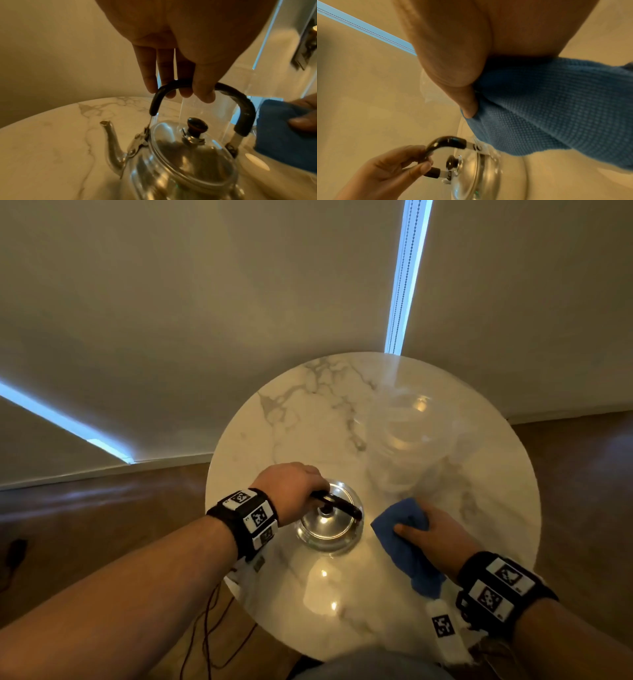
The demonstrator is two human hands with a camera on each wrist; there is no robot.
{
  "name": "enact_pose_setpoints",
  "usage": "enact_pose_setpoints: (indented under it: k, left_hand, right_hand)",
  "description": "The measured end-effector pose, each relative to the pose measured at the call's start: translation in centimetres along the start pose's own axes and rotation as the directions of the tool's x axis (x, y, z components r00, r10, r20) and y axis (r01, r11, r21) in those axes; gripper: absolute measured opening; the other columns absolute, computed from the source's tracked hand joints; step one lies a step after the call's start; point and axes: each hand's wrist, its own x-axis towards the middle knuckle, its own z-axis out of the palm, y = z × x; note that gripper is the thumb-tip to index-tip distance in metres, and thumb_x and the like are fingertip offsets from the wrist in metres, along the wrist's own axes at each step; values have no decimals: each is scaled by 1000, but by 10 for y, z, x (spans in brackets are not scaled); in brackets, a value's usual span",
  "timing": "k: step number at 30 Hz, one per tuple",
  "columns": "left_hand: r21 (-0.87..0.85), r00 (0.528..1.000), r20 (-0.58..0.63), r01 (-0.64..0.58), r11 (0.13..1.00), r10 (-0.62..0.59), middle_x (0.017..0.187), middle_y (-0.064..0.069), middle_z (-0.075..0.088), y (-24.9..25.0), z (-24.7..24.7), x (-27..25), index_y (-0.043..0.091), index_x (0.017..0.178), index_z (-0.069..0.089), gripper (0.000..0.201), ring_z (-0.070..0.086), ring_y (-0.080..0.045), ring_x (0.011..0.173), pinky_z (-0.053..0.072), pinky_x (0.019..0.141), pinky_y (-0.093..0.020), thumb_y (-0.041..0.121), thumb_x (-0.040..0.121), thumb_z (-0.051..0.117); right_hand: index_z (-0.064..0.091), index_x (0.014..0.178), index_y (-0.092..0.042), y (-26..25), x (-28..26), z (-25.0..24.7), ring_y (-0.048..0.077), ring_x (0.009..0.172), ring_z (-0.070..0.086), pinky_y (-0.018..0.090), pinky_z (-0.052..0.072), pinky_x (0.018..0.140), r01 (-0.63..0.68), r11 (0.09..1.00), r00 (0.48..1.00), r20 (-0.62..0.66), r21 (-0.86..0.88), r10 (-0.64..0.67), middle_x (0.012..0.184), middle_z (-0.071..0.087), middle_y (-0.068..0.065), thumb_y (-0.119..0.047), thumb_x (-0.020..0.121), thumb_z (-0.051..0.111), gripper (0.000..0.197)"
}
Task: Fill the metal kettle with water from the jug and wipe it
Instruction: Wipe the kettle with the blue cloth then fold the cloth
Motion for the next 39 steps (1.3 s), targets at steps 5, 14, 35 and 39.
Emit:
enact_pose_setpoints:
  k: [5, 14, 35, 39]
  left_hand:
    - [-101, 990, -94, 97, 990, -106, 107, 8, 66, -22, -10, 25, 33, 116, 71, 26, 63, -20, 99, 50, 77, -34, 43, 94, 62]
    - [-237, 959, -123, 221, 946, -254, 96, 10, 62, -53, -13, 56, 34, 110, 71, 19, 61, -16, 92, 44, 72, -31, 38, 93, 66]
    - [-910, 898, 413, 415, -19, -151, 96, -17, 66, 170, 88, 67, 2, 107, 60, 11, 67, -29, 91, 60, 84, -44, 5, 97, 63]
    - [-907, 895, 385, 412, 86, -227, 100, -27, 66, 201, 110, 83, 15, 98, 59, 5, 66, -32, 89, 62, 79, -52, 18, 100, 63]
  right_hand:
    - [58, 105, 9, 0, 2, 9, 37, 96, 60, 28, 46, 69, -28, 999, 999, -16, 37, 28, 103, 60, 31, -9, 98, 55, 20]
    - [54, 101, 14, -16, -1, 16, 40, 82, 55, 32, 41, 64, -10, 992, 984, -176, 125, 32, 92, 53, 36, -3, 98, 53, 17]
    - [55, 123, -41, 106, -52, -36, 8, 102, 67, 41, 56, 92, -239, 958, 966, 137, 159, 218, 114, 70, -11, -42, 63, 91, 70]
    - [65, 114, -26, 151, -73, -53, 22, 94, 70, 53, 55, 89, -331, 933, 936, 174, 145, 305, 104, 74, 3, -16, 77, 72, 40]
